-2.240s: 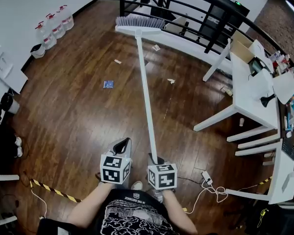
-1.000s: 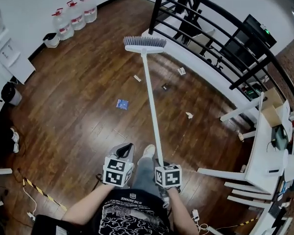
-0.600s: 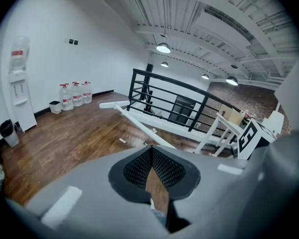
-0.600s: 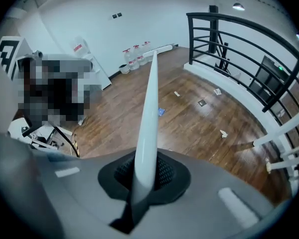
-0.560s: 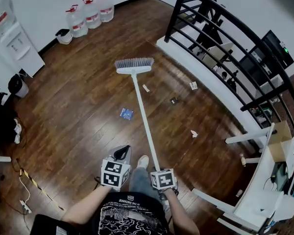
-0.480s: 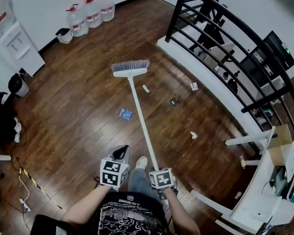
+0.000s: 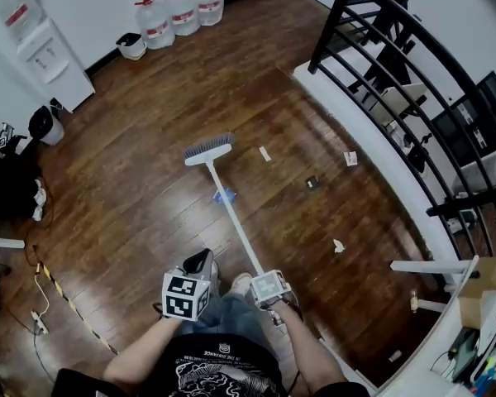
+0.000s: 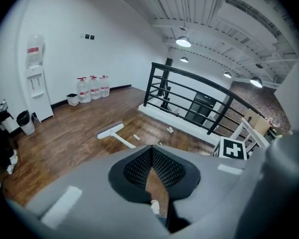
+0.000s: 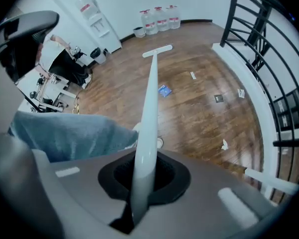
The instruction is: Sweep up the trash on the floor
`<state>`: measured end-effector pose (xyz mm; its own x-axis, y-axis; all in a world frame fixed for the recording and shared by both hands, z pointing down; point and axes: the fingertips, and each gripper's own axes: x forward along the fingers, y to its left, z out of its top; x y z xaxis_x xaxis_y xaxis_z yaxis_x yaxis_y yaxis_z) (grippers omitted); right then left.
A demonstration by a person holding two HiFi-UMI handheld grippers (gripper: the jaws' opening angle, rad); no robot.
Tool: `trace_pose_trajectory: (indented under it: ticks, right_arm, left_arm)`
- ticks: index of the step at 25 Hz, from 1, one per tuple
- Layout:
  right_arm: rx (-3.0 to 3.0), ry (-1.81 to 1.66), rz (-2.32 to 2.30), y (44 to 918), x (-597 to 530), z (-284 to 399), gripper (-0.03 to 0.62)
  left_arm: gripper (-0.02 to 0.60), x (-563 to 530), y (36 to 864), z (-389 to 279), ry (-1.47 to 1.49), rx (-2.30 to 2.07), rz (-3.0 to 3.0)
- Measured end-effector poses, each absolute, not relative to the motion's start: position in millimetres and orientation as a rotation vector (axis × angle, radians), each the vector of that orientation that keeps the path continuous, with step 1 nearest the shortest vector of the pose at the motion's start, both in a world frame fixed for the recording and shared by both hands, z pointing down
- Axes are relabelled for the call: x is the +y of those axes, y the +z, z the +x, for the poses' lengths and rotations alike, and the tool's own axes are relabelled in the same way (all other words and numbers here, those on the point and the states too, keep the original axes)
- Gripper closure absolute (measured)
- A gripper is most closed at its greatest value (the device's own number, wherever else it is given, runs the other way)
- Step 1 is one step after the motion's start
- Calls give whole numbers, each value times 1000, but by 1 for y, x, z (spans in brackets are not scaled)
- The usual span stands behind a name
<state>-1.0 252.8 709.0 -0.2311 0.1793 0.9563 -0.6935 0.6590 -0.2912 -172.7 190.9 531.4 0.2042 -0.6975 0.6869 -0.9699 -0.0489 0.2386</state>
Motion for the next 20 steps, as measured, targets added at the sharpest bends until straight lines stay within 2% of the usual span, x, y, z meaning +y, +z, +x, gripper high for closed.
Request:
trace_pose_trajectory:
  ticks: [7, 20]
  right_arm:
    - [-1417, 692, 288, 761, 195, -4, 588]
    - [-1208, 420, 86, 791, 99, -3, 588]
  left_arm:
    - [577, 155, 563, -195, 515, -1512, 1736]
    - [577, 68, 592, -264, 468, -1454, 1707]
